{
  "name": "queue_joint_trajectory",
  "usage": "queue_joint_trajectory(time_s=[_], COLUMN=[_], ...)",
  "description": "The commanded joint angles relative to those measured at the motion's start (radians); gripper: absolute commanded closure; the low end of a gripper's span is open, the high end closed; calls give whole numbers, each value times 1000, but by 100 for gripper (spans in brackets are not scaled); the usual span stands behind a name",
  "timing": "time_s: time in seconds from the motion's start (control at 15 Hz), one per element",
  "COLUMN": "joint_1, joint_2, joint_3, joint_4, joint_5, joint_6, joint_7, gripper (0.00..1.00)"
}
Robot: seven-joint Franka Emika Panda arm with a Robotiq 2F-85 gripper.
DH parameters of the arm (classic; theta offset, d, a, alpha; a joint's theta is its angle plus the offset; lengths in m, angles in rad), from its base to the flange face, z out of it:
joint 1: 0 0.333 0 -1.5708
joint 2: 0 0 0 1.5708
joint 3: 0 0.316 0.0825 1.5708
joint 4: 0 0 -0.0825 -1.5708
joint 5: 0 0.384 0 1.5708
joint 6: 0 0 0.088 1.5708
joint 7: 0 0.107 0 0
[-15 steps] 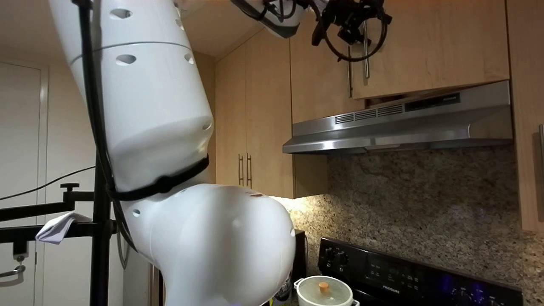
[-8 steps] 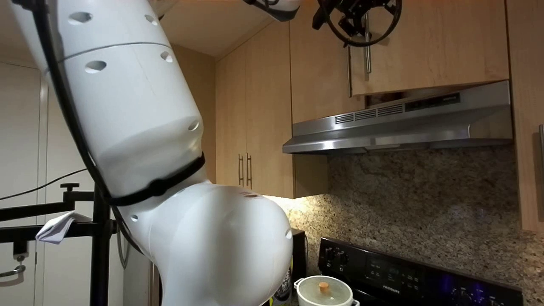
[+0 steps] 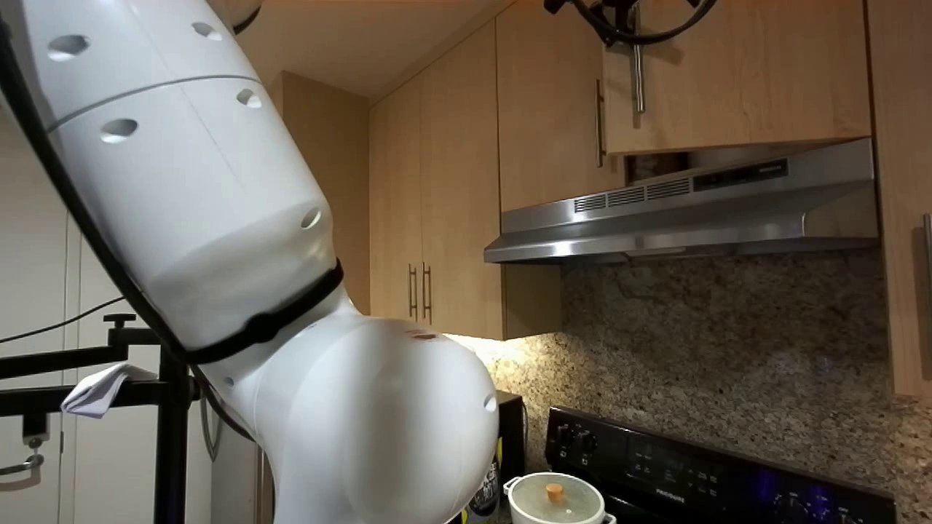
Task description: Open the right cabinet door above the hood of the stove
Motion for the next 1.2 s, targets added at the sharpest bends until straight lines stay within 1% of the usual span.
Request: queue_joint_trajectory(time_s=[0.0, 0.07, 0.2, 0.27, 0.6, 1.13], joint_1=[-84, -89, -89, -93, -94, -93], joint_2=[-47, -55, -84, -103, -135, -147], joint_3=[-61, -71, -77, -73, -91, -106], joint_4=[13, 4, -30, -56, -103, -119], joint_5=[13, 5, 26, 31, 49, 69], joint_6=[-1, 40, 52, 66, 114, 133], joint_7=[-161, -206, -248, -248, -260, -288], gripper=[0, 0, 0, 0, 0, 0])
